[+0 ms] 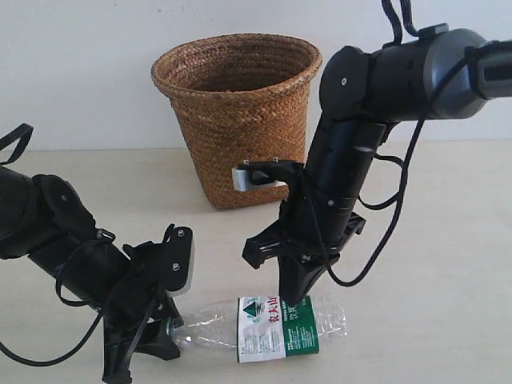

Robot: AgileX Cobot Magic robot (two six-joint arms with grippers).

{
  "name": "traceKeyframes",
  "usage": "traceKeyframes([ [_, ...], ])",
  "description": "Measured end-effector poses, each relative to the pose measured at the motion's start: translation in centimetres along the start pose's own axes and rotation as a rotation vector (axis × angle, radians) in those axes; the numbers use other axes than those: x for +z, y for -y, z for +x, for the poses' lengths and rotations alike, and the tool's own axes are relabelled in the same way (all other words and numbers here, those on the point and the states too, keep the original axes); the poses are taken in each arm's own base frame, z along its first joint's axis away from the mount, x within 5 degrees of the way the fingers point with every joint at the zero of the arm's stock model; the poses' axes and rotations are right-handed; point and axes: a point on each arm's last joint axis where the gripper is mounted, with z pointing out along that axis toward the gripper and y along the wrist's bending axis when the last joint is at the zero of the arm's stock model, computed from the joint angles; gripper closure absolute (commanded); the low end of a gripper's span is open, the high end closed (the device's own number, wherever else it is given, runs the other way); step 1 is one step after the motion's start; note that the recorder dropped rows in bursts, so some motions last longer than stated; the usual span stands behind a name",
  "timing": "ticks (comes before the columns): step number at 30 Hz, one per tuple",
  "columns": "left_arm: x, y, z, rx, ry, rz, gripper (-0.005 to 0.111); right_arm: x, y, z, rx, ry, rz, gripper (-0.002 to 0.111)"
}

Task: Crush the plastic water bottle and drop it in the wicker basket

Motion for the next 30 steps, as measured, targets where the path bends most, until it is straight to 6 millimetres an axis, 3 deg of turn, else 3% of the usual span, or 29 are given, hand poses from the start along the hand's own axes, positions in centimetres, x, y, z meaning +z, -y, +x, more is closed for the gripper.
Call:
traceKeyframes([
  [9, 0.0, 0.0, 0.0, 0.0, 0.0, 0.0, 0.102, 2.6, 1.1, 1.1, -0.011, 0.022, 0.037, 0.108],
  [30, 0.0, 0.0, 0.0, 0.0, 0.0, 0.002, 0.102, 6.8, 3.3, 0.8, 0.05, -0.053, 0.008, 0.108],
])
